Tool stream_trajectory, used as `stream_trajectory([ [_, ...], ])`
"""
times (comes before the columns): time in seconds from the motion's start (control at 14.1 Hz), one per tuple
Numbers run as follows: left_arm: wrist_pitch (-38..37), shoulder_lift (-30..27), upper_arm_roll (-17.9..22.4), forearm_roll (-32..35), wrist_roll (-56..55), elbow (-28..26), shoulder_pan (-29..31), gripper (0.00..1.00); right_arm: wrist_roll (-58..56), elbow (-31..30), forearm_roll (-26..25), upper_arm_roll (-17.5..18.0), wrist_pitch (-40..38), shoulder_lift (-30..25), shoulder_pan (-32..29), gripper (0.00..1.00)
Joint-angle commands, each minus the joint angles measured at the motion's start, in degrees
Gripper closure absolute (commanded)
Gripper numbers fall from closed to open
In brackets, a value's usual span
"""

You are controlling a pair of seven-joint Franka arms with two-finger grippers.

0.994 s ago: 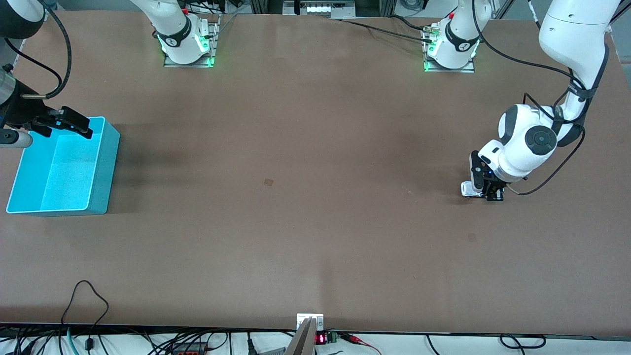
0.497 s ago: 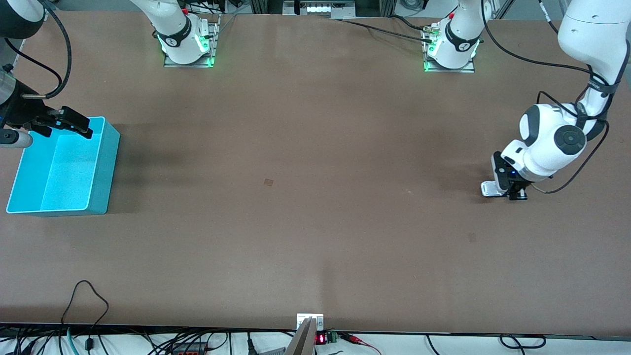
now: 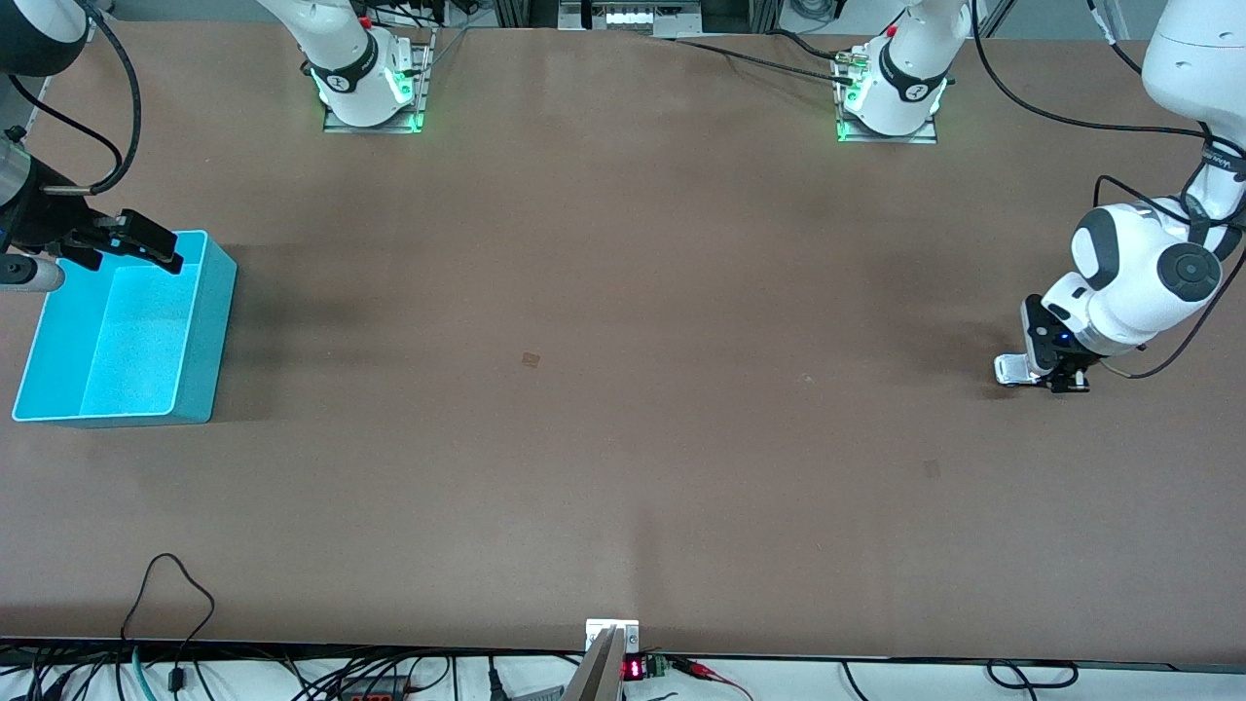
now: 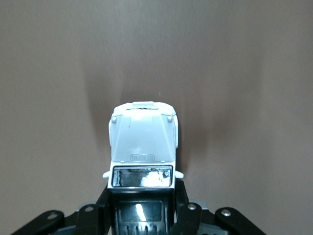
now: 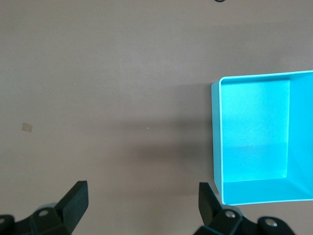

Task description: Wind and store white jeep toy

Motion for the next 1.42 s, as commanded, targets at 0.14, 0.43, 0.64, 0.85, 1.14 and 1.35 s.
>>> stream_trajectory([
  [0.14, -0.6, 4.3, -0.2, 1.3, 4.0, -0.5, 3.8, 0.84, -1.1, 0.0, 0.5, 0.4, -0.9, -0.8, -0.6, 0.00],
  [0.43, -0.4, 4.5, -0.2, 1.4, 4.0, -0.5, 4.6, 0.84, -1.1, 0.0, 0.5, 0.4, -0.9, -0.8, -0.6, 0.00],
  [0.64, -0.4, 4.5, -0.2, 1.4, 4.1, -0.5, 4.7, 0.84, -1.1, 0.0, 0.5, 0.4, -0.9, -0.8, -0.6, 0.00],
  [0.85, -0.4, 4.5, -0.2, 1.3, 4.1, -0.5, 4.8, 0.84, -1.3, 0.0, 0.5, 0.4, -1.0, -0.8, -0.6, 0.00],
  [1.14, -0.4, 4.5, -0.2, 1.3, 4.0, -0.4, 4.8, 0.83, -1.8, 0.0, 0.6, 0.4, -0.9, -0.8, -0.6, 0.00],
  [1.35, -0.4, 4.5, -0.2, 1.3, 4.0, -0.4, 5.5, 0.83, -1.8, 0.0, 0.6, 0.3, -0.9, -0.8, -0.6, 0.00],
])
